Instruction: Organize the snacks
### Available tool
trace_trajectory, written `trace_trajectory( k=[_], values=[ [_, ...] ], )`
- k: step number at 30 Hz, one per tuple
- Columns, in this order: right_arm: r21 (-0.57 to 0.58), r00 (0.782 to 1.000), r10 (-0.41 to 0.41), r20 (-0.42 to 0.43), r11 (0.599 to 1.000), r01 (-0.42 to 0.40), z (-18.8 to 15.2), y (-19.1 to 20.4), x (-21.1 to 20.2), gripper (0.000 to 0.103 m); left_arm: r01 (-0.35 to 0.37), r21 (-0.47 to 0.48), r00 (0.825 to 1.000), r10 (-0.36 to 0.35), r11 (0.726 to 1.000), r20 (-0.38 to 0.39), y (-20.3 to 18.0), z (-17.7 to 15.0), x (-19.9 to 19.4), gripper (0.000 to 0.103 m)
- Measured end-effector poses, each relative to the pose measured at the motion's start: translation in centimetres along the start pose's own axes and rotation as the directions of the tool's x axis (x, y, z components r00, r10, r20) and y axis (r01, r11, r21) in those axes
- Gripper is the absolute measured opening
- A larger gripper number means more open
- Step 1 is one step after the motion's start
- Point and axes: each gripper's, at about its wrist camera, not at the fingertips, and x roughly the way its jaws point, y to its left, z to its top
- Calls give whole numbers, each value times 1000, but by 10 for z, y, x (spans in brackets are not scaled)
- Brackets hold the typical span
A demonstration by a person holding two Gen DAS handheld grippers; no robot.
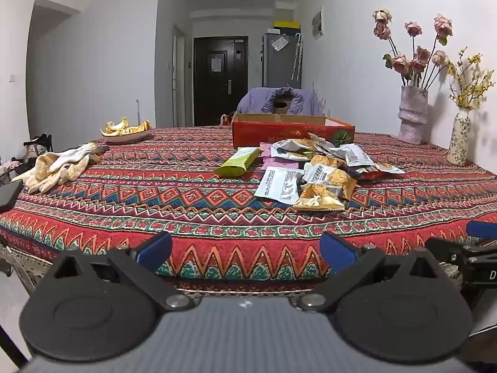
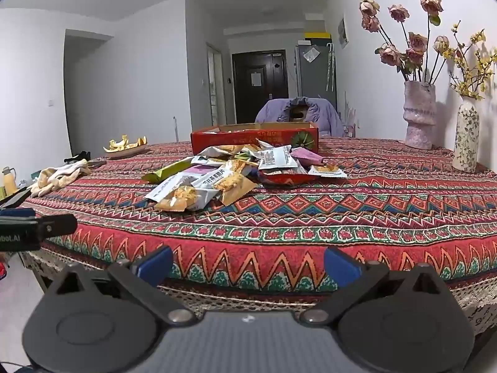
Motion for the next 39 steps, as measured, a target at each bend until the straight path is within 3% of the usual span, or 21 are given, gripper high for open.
trace_trajectory(
  k=[5,39],
  values=[
    [-16,999,-4,51,1000,5,-1,1,-5,103,0,11,1000,0,1000,19,-2,-1,-1,103],
    [-24,998,-29,49,999,30,-2,0,-8,103,3,28,999,-4,1000,39,-6,-1,-7,103]
  ],
)
